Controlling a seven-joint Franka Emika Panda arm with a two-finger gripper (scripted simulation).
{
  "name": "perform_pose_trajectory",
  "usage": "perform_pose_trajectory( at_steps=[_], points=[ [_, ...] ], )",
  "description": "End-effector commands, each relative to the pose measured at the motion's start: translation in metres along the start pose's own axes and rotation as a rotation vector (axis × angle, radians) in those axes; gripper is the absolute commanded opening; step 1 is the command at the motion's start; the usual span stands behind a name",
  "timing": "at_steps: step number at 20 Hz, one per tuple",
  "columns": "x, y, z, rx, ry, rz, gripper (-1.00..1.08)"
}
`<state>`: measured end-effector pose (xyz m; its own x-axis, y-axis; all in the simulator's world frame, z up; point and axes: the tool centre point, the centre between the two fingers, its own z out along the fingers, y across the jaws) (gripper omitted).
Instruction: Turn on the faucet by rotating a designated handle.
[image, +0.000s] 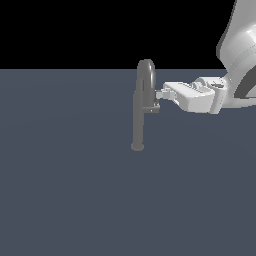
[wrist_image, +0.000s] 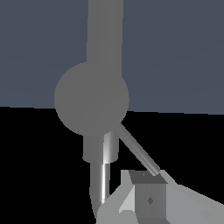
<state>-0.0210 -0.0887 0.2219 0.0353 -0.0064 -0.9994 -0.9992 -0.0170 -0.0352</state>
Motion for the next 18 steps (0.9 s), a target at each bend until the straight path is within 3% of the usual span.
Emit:
perform_pose_trajectory(
  at_steps=[1, 4, 5, 12, 13, 14, 18],
  points=[
    [0.019, 0.013, 0.000, 0.000, -0.005, 0.025, -1.00],
    [0.030, 0.021, 0.000, 0.000, -0.007, 0.032, -1.00],
    [0.007, 0.009, 0.000, -0.003, -0.001, -0.009, -1.00],
    [0.059, 0.026, 0.000, 0.000, -0.007, 0.033, -1.00],
    [0.059, 0.026, 0.000, 0.000, -0.007, 0.033, -1.00],
    [0.028, 0.014, 0.000, -0.008, -0.004, -0.019, -1.00],
    [0.053, 0.014, 0.000, -0.005, -0.005, 0.004, -1.00]
  ],
)
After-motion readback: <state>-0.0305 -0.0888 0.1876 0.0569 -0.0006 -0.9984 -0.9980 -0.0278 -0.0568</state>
